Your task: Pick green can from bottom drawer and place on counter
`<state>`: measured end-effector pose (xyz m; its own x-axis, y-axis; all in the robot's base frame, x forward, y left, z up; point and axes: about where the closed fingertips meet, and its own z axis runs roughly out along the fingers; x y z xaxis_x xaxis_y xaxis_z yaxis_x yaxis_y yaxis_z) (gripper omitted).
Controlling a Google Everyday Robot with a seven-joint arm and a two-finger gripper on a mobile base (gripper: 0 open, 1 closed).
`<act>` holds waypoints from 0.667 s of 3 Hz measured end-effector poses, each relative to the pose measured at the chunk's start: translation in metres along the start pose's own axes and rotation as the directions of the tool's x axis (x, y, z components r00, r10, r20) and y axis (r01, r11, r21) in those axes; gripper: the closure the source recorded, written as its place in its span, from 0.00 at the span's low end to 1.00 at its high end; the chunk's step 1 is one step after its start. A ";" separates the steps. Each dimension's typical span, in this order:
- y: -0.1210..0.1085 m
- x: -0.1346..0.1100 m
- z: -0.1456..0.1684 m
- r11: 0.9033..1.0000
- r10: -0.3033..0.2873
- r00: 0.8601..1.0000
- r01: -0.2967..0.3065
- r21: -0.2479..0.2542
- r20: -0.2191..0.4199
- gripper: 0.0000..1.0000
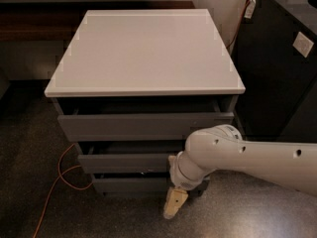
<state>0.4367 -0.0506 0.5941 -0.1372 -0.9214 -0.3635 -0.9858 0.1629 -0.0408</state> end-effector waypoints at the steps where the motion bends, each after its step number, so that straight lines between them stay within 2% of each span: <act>1: 0.001 0.002 0.045 0.998 -0.062 0.998 0.063 -0.029 0.031 0.00; 2: -0.001 0.009 0.087 0.994 -0.094 0.993 0.097 -0.042 0.066 0.00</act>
Offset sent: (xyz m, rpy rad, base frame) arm 0.0160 0.0303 -0.1324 0.0980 -0.0091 0.1494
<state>0.4454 -0.0285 0.5098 -0.0375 -0.9074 -0.4187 -0.9976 0.0582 -0.0368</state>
